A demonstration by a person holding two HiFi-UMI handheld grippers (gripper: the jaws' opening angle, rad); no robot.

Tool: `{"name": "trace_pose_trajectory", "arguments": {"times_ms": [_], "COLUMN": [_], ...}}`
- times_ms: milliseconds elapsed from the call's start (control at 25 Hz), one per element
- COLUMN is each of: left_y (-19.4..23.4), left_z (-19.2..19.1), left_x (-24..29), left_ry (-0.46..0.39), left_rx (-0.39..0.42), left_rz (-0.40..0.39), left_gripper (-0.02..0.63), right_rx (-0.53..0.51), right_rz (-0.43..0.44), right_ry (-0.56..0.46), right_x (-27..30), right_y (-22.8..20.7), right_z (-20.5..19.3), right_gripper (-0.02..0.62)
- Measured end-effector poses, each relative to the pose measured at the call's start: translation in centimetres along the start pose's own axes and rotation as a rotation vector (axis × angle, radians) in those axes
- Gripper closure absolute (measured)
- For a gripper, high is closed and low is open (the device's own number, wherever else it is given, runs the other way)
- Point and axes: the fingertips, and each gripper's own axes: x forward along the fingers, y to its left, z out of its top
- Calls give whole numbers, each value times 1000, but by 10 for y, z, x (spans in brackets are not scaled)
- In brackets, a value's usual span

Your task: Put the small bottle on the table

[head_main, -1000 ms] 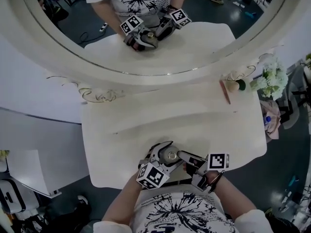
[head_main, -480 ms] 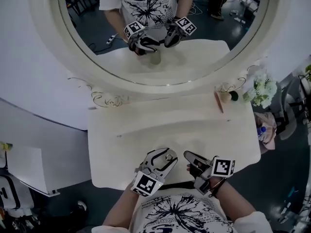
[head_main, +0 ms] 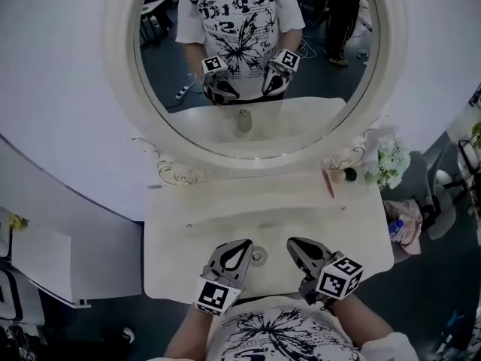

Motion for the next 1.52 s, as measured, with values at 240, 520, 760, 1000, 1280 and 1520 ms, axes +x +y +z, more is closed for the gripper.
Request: {"name": "trace_pose_trajectory", "arguments": {"times_ms": [240, 520, 760, 1000, 1280, 1520], "left_y": [16, 25, 24, 24, 19, 16], "left_z": [26, 40, 46, 46, 49, 48], "left_x": [-12, -18, -18, -20, -19, -21], "left_ry": [-20, -28, -26, -23, -37, -7], "left_rx": [-5, -7, -4, -5, 2, 9], "left_rz": [84, 129, 137, 143, 131, 120], "left_gripper": [586, 586, 586, 586, 586, 586], "right_rx": [-289, -520, -567, -568, -594, -612], "right_rz": [-40, -69, -70, -77, -91, -85], "right_ry": [-72, -118, -114, -106, -86, -64], "right_x": [-7, -8, -7, -4, -2, -1], "right_y": [14, 27, 29, 31, 33, 38], "right_z": [29, 42, 43, 38, 34, 27], "right_gripper": [577, 577, 578, 578, 578, 578]}}
